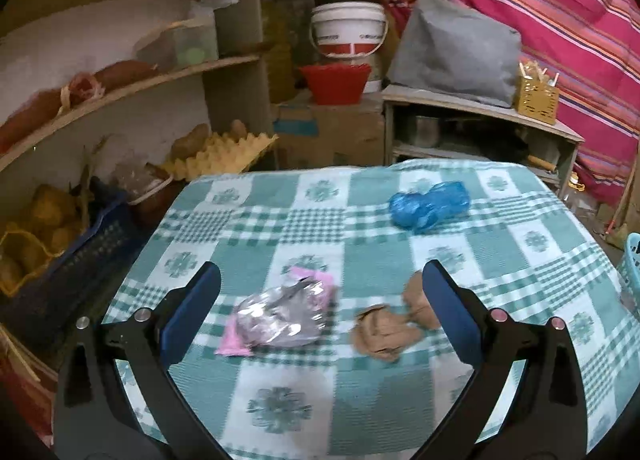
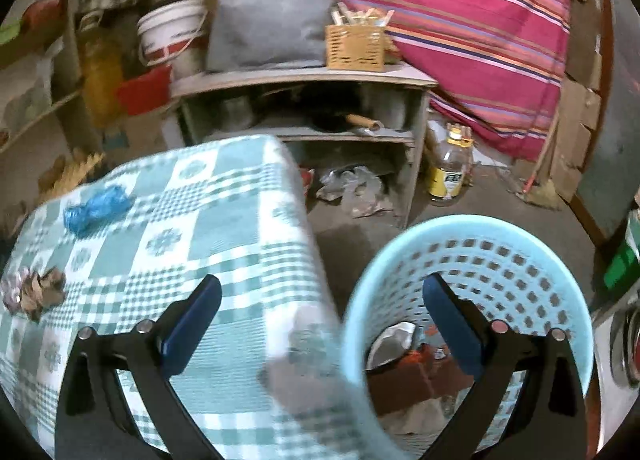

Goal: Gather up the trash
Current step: 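Move both grippers back over the table toward the foil wrapper, then grasp the pink-and-silver foil wrapper with the left gripper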

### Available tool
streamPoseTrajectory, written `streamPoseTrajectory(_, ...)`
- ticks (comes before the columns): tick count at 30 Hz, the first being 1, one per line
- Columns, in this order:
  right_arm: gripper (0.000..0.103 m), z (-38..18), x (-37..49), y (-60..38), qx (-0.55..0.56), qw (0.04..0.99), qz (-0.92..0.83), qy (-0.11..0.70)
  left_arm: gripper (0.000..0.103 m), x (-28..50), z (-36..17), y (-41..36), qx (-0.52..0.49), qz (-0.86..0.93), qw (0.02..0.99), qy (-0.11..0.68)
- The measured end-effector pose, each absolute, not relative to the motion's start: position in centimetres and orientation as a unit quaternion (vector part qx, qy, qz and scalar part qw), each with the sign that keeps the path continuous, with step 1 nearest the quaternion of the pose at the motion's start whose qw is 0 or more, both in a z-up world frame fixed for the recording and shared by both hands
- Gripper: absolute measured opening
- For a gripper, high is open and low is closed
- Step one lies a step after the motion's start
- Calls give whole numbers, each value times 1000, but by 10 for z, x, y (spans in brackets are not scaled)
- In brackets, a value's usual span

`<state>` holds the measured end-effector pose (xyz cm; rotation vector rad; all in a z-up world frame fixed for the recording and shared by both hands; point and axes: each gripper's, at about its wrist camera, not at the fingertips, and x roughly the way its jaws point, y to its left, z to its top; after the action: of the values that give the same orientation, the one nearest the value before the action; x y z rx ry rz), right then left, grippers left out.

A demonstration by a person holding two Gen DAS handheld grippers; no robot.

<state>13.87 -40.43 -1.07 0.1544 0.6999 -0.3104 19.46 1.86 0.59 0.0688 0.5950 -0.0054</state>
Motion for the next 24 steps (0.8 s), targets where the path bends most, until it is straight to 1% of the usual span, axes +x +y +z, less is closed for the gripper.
streamPoseTrajectory(10, 98, -22, 161, -369, 44, 920, -136, 364, 97, 194, -25, 62, 18, -36, 937, 347)
streamPoseTrajectory(18, 98, -26, 170, -367, 69, 917, -130, 371, 97, 207, -55, 59, 51, -56, 916, 394)
streamPoseTrajectory(24, 98, -31, 176, -359, 66, 916, -122, 376, 97, 232, -70, 57, 68, -45, 909, 408)
